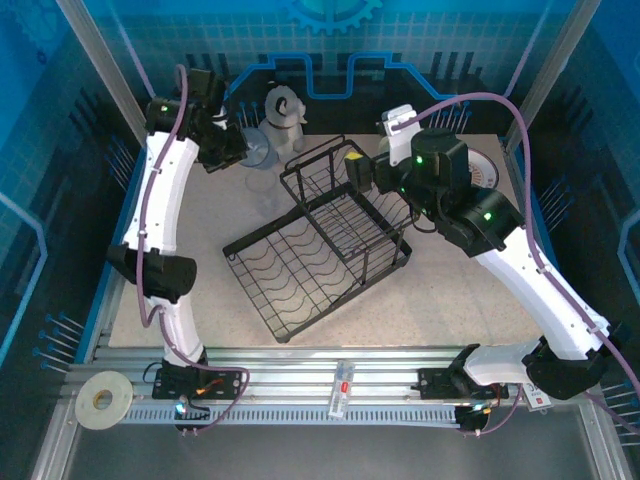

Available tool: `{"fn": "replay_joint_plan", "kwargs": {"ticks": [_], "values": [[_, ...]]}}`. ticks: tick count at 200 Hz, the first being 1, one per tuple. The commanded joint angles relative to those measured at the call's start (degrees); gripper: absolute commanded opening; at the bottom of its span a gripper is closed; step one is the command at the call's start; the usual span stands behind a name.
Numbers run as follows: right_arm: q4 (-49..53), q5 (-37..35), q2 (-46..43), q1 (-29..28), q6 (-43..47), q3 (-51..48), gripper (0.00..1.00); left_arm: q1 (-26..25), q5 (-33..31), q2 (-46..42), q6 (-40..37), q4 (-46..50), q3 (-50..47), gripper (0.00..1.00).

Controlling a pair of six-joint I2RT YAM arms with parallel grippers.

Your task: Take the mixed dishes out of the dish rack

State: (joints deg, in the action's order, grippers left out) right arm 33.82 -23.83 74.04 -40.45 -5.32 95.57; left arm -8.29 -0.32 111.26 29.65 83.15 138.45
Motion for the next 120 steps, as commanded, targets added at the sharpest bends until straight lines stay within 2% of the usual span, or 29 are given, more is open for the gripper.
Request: {"fn": "replay_joint_plan", "kwargs": {"ticks": [1,120], "values": [[1.7,-1.5,-0.8,0.5,-0.6,0.0,1.00,0.5,1.1,0.1,-1.8,1.4,2.0,0.00],[3.1,-0.3,-0.8,0.6,-1.2,-0.1,1.00,0.7,-1.9,4.2,-3.2,1.7,-0.5,0.00]]}}
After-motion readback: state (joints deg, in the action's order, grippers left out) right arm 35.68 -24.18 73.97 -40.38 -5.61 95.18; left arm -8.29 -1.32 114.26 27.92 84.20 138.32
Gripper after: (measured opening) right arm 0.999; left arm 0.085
